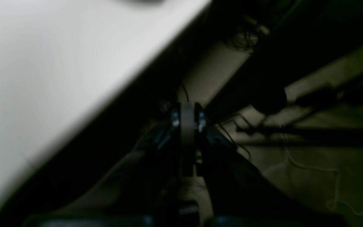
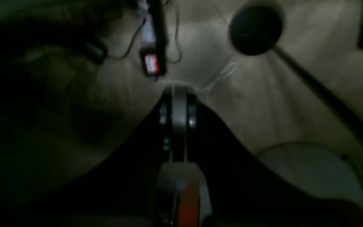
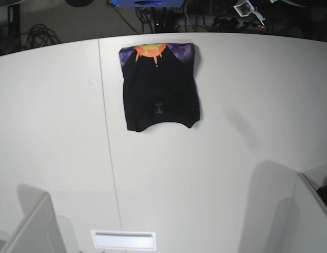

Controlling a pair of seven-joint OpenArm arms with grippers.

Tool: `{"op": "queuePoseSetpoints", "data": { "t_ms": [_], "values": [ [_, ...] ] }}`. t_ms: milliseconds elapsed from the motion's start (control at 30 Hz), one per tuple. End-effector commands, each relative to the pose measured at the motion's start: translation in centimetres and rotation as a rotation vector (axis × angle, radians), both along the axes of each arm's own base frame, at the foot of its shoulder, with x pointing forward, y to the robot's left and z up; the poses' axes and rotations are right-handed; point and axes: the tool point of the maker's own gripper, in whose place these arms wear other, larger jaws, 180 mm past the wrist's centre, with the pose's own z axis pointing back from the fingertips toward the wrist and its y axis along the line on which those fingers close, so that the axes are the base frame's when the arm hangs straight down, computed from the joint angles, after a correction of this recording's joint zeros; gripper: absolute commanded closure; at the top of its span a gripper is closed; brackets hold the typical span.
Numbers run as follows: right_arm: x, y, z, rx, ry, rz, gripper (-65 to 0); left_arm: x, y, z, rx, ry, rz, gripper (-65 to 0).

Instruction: Fold the T-shirt properly

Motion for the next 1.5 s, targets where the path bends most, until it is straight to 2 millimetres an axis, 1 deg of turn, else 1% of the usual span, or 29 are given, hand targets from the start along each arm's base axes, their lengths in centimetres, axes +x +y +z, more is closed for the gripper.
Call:
{"op": "queuePoseSetpoints", "data": {
  "t_ms": [0,100,167,233,400,500,633,767,933,1000,1067,1100,1133,1233,1267,1300,1367,1467],
  "values": [
    [-1.0,0.6,-0.5,0.015,0.021,0.021,0.0,-0.5,-0.1,0.1,-0.026,0.006,0.026,0.0],
    [-2.9,3.5,-3.1,0.083,0.083,0.083,0.0,-1.7,0.9,-1.8,-0.002,0.063,0.064,0.0],
    [-4.1,5.2,-4.6,0.129,0.119,0.117,0.0,-2.9,1.2,-3.6,0.009,0.118,0.087,0.0],
    [-4.9,6.3,-5.8,0.172,0.155,0.152,0.0,-4.2,1.9,-5.3,0.027,0.176,0.109,0.0],
    [-6.6,7.4,-8.3,0.25,0.251,0.192,0.0,-7.1,2.6,-9.4,0.059,0.312,0.175,0.0],
    [-6.9,7.2,-9.4,0.272,0.285,0.212,0.0,-8.5,2.5,-11.4,0.069,0.384,0.202,0.0],
    [-7.0,7.2,-10.6,0.305,0.275,0.23,0.0,-9.4,2.3,-13.6,0.081,0.46,0.244,0.0],
    [-7.4,6.5,-11.7,0.326,0.292,0.253,0.0,-10.1,1.8,-15.6,0.09,0.536,0.298,0.0],
    [-6.7,5.4,-12.7,0.34,0.282,0.302,0.0,-10.8,0.5,-17.8,0.098,0.649,0.363,0.0],
    [-6.0,5.5,-13.2,0.351,0.264,0.322,0.0,-10.8,-0.1,-18.4,0.099,0.689,0.384,0.0],
    [-5.1,5.7,-13.7,0.363,0.246,0.339,0.0,-10.6,-0.9,-18.7,0.09,0.714,0.409,0.0],
    [-4.8,5.5,-14.1,0.346,0.244,0.347,0.0,-10.1,-1.3,-18.8,0.08,0.712,0.418,0.0],
    [-4.4,4.9,-14.7,0.301,0.243,0.358,0.0,-9.9,-1.9,-18.9,0.071,0.709,0.419,0.0],
    [-3.1,3.2,-16.2,0.16,0.201,0.408,0.0,-9.2,-2.4,-18.9,0.061,0.701,0.421,0.0],
    [-2.7,2.4,-16.6,0.102,0.179,0.435,0.0,-9.1,-2.9,-19.0,0.052,0.7,0.423,0.0],
    [-2.5,2.2,-16.8,0.067,0.162,0.458,0.0,-8.6,-3.2,-19.1,0.05,0.691,0.423,0.0],
    [-2.2,2.0,-17.2,0.013,0.137,0.506,0.0,-7.9,-2.9,-19.5,0.094,0.656,0.431,0.0],
    [-2.3,2.1,-17.2,0.003,0.132,0.533,0.0,-7.1,-1.0,-20.2,0.204,0.589,0.449,0.0]
  ]
}}
